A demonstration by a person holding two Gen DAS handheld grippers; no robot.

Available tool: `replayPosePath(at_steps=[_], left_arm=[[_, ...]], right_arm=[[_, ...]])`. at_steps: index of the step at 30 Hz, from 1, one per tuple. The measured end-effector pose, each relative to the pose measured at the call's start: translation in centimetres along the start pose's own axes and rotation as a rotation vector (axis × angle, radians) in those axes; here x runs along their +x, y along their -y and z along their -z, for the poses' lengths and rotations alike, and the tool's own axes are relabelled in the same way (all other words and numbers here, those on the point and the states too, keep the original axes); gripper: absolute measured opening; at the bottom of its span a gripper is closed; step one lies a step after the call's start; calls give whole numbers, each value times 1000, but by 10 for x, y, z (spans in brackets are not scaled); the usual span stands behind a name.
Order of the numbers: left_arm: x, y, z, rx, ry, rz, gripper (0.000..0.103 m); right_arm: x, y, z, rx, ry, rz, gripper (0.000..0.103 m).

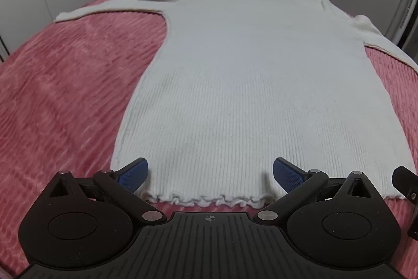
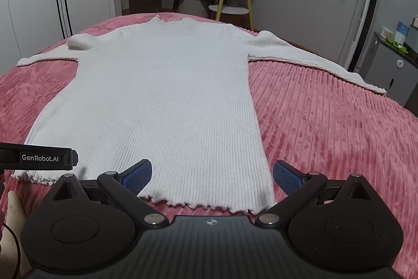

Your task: Fold small clothes

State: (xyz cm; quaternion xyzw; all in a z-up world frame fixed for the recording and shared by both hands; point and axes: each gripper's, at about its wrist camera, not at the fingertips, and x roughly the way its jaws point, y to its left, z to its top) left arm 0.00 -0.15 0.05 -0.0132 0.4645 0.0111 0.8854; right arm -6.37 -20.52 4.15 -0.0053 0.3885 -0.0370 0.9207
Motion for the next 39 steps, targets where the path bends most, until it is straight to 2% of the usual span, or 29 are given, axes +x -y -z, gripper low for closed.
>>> replayPosePath(at_steps=[6,39], left_arm=[[-2,7,1,18,19,-20,103],[1,5,-1,15,2,-31,103]], right_arm=[[0,0,0,-2,1,3,99],[-1,3,-5,22,-2,10,99]])
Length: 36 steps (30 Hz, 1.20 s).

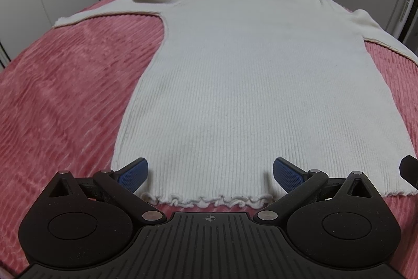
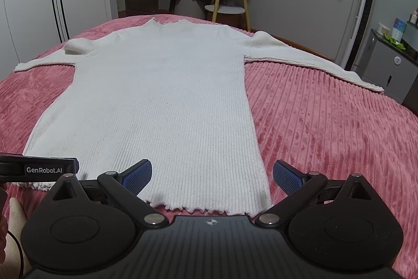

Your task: Fold small clothes

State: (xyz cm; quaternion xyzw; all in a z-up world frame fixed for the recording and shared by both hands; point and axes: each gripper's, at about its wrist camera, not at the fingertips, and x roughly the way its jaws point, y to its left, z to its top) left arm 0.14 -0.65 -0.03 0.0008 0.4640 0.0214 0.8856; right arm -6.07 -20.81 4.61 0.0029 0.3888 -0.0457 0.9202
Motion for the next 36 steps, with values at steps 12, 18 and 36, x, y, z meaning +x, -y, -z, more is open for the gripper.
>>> replayPosePath(at_steps=[12,18,36], left_arm=[[1,-1,1,-2,-3,-3,103],[3,-1,1,2,-5,-5,103],[6,-1,1,6,-13,-13,103]], right_arm=[[-1,2,-2,18,3,-5,99],[-1,3,-2,29,7,-21,99],[-4,5,1,35,26,-44,99]])
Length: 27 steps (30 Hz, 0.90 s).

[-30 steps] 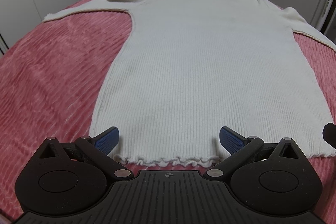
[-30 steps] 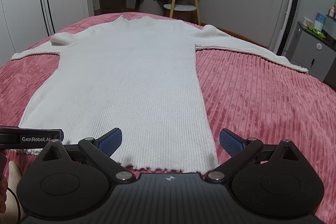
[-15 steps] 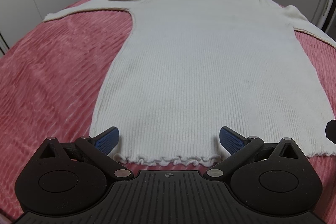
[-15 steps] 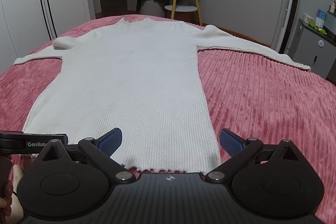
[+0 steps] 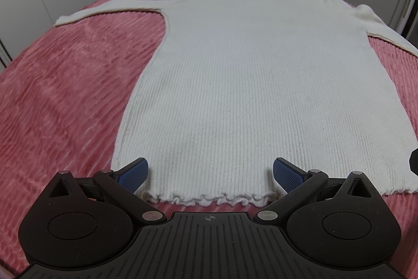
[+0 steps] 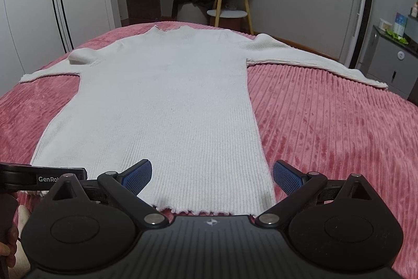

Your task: Fold small clothes

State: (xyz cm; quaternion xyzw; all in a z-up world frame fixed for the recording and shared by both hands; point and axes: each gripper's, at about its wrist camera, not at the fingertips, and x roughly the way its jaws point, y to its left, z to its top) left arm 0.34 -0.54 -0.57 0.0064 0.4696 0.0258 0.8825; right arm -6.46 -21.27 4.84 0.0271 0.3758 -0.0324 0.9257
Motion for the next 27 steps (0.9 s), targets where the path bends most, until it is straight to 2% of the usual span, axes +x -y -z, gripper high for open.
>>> replayPosePath(at_steps=[27], left_arm=[[7,4,3,21,-16,-22,103]], right_arm=[[5,-4,7,-25,43,1,99]])
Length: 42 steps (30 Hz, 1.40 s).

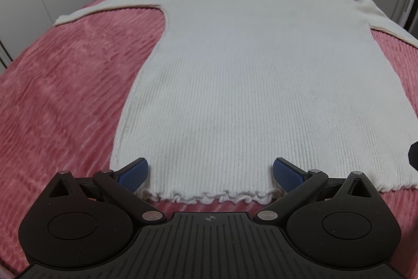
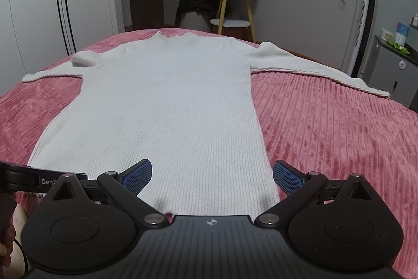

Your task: Fold small clothes

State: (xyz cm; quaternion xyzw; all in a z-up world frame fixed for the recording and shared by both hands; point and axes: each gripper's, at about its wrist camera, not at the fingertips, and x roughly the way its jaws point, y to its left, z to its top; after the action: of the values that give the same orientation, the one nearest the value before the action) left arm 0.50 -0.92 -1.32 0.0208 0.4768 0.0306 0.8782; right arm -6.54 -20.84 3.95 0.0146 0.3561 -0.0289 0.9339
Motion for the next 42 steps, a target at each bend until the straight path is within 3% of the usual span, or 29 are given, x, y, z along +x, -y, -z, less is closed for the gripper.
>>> replayPosePath(at_steps=[9,14,18,21,29,32,34,38,42], left_arm=[[2,-1,1,-11,0,1,103],[4,1,-4,-26,0,1,103],[4,10,-24,-21,-5,4,103],[-4,19,-57,-5,36,10,103],[-34,19,-194,2,167,93,103],[-36,14,-241,44,217,74,103],[-32,15,-263,126,241,56,103],[-10,18,-278,333,203,-13,103],[23,-6,-269,338,135,7,103]], right_arm=[[9,0,3,20,-64,-66,99],[12,12,2,92,-69,-113,99],[19,33,-4,187,-66,-154,99],[28,57,-16,280,-60,-171,99],[72,185,-57,644,29,-117,97],[95,242,-70,719,65,-9,77],[113,282,-75,792,77,59,55],[151,349,-76,969,105,170,50],[193,385,-75,1097,117,223,50]])
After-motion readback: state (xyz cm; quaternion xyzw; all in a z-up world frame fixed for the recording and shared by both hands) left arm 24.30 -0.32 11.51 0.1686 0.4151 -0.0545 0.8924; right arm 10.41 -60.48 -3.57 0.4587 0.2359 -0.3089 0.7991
